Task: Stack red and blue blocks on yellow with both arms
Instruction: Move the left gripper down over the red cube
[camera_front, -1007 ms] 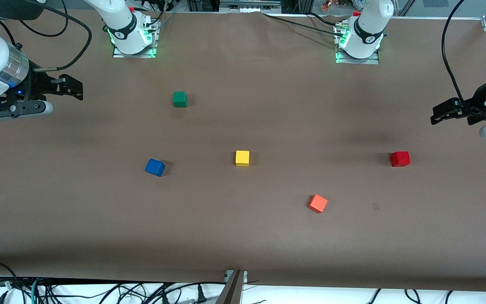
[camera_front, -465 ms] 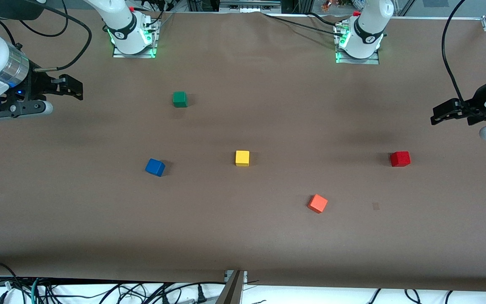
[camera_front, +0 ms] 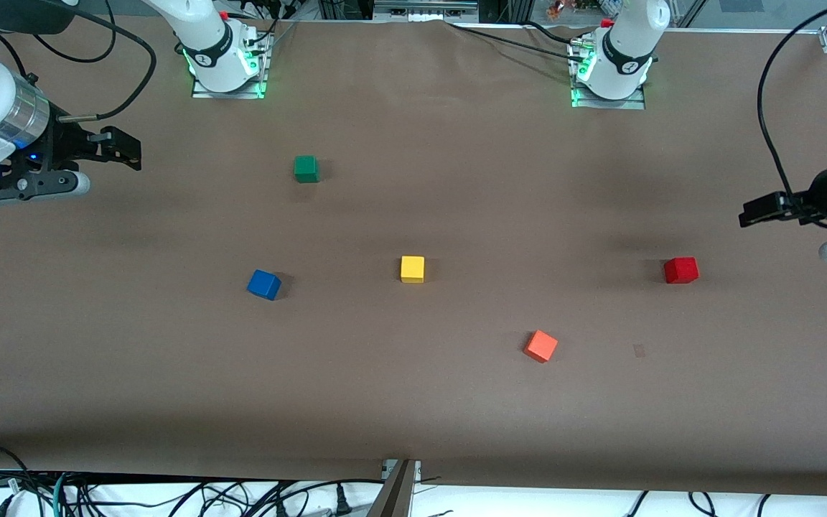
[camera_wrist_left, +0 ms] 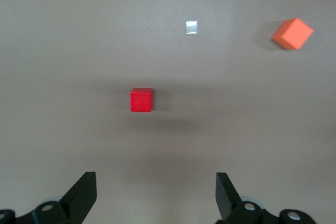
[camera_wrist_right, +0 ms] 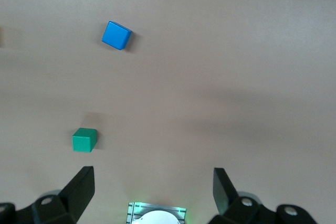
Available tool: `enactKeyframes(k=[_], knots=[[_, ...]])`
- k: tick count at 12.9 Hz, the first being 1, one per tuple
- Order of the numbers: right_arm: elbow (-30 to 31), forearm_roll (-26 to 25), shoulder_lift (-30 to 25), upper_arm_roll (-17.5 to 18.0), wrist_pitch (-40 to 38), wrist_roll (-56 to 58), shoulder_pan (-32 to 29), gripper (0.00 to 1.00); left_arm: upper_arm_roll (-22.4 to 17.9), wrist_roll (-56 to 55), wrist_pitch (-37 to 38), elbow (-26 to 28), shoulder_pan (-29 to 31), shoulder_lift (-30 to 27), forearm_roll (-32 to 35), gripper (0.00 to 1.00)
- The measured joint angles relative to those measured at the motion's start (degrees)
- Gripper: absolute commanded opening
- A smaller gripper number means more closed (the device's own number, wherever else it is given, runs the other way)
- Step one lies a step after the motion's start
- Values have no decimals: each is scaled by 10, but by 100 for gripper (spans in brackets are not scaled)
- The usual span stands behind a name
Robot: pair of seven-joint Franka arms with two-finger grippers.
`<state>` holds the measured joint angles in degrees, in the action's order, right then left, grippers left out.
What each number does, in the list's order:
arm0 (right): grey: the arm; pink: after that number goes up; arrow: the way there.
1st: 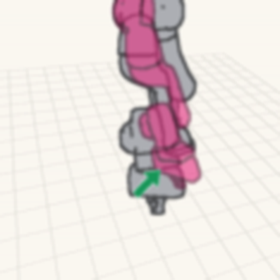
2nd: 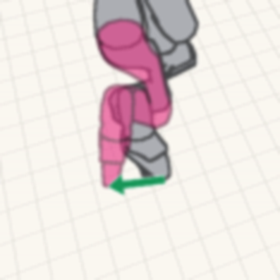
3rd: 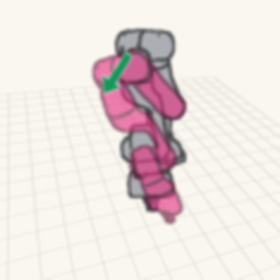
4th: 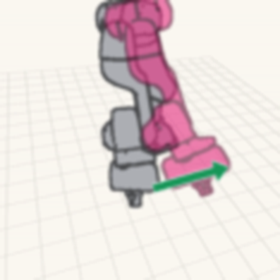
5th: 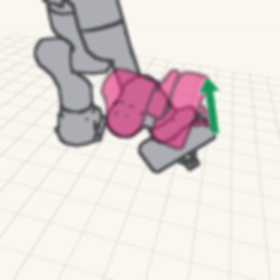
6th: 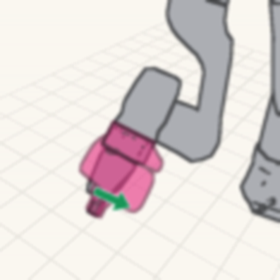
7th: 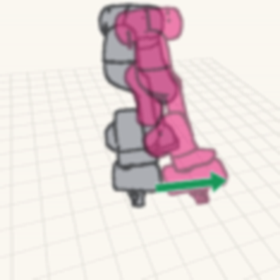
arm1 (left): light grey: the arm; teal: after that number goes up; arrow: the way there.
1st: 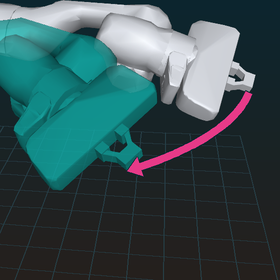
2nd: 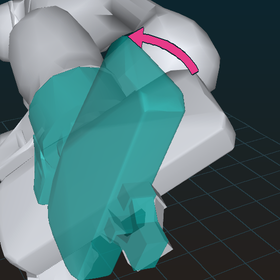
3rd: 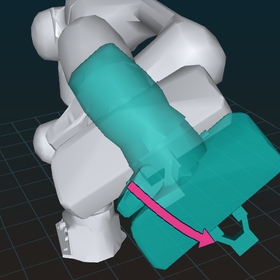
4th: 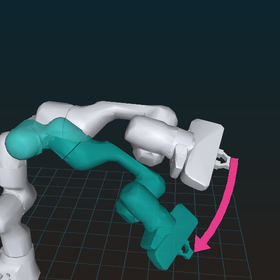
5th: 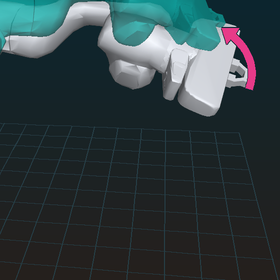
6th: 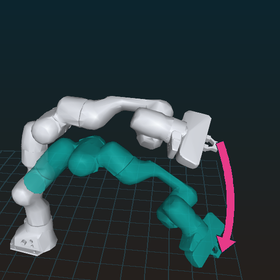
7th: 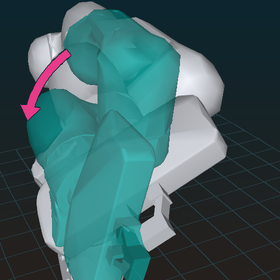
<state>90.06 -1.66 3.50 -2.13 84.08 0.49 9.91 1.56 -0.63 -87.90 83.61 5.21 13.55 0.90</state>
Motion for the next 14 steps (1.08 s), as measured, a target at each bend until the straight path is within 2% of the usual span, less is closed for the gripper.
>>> enactKeyframes(k=[4, 6, 14], knots=[[0, 0, 0, 0, 0, 0, 0, 100, 0, 45, -51, 10, 13, 64, 5, 100], [0, 0, 0, 0, 0, 0, 0, 100, 0, 56, -94, 33, 26, 90, 5, 100], [0, 0, 0, 0, 0, 0, 0, 100, 0, 85, -367, 237, 63, 117, 5, 100]])
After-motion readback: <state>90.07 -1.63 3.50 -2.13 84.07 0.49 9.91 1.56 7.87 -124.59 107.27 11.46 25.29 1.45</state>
